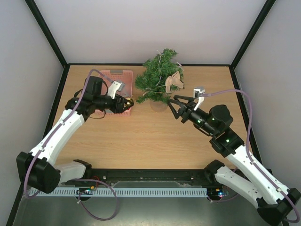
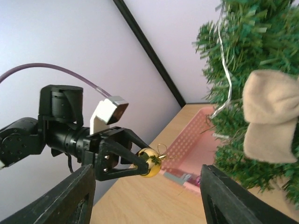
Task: Decorate the small christmas tree
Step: Hang the decoration item on the Christmas tree.
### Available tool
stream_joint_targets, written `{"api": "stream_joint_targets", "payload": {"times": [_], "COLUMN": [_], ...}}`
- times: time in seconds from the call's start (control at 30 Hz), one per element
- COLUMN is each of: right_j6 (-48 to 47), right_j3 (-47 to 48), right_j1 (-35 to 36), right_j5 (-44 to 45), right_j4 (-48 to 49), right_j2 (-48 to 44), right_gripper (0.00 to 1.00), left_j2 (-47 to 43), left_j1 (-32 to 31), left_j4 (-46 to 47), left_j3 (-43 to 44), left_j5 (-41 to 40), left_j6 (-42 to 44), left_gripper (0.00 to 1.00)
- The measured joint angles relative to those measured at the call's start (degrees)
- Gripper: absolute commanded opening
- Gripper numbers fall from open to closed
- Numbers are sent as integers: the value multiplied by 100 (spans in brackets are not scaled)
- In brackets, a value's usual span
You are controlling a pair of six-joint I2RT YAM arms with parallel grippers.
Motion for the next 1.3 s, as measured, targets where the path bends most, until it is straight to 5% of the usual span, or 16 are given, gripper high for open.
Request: {"api": "stream_joint_targets", "payload": {"times": [0.2,0.3,0.43,0.73,1.03,1.3], "right_j6": [448,470,321,289,-367,-1652], "right_j3": [-4,24,240,22,409,-179], "right_j1": [291,713,1064,1156,1167,1169], "right_j5": [-205,-162,-173,-192,-284,-153], "right_j4": [219,308,372,1185,728,546], "right_j2": [431,627,1058,1088,1255,505], "right_gripper": [52,34,24,25,43,37], "left_j2": [-431,-542,-645,-855,-859,-866], "left_j1": [-229,-332,-433,-769,-883,-1032], "left_j4": [186,350,737,1416,1491,1591], "left_j3": [-164,-245,-380,-538,-538,-538], "left_j5": [649,955,1340,1908,2020,2199], "left_j6": [-7,-42,-275,-776,-822,-944], "left_gripper": [32,32,32,32,32,32]}}
